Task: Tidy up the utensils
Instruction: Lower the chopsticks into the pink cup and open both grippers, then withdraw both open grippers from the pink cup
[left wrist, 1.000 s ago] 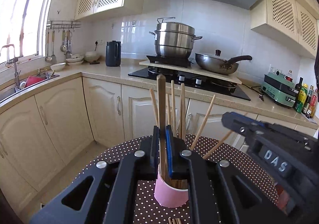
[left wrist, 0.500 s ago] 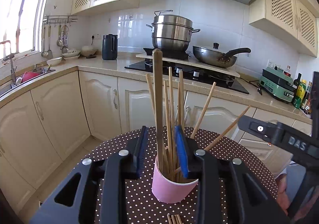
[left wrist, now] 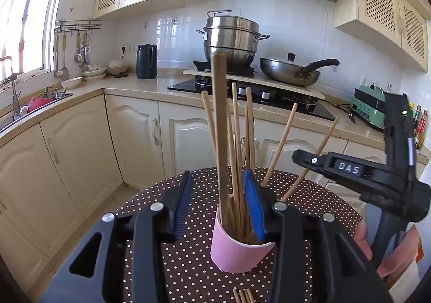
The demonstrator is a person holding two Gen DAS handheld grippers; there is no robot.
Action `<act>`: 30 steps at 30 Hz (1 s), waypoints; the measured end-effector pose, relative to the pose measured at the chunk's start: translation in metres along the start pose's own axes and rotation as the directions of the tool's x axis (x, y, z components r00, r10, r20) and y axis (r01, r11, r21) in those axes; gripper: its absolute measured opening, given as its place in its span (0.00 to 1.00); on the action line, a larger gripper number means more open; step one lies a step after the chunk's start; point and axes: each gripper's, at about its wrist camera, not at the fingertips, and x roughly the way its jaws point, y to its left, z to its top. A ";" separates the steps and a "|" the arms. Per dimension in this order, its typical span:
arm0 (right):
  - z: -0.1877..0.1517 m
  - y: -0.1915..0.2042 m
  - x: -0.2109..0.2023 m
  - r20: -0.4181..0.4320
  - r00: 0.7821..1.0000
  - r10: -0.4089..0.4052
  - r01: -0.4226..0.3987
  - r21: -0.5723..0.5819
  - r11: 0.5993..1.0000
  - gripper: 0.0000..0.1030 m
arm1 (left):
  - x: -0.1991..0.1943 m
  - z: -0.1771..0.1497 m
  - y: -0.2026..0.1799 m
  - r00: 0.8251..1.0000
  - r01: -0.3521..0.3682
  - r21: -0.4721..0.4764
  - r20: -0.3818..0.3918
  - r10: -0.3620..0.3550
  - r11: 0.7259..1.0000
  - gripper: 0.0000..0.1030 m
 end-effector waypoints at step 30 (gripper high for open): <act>-0.061 0.037 -0.058 -0.004 0.989 -0.149 0.142 -0.263 0.954 0.87 | -0.057 -0.018 0.000 0.996 -0.012 0.019 0.091 0.011 1.000 0.51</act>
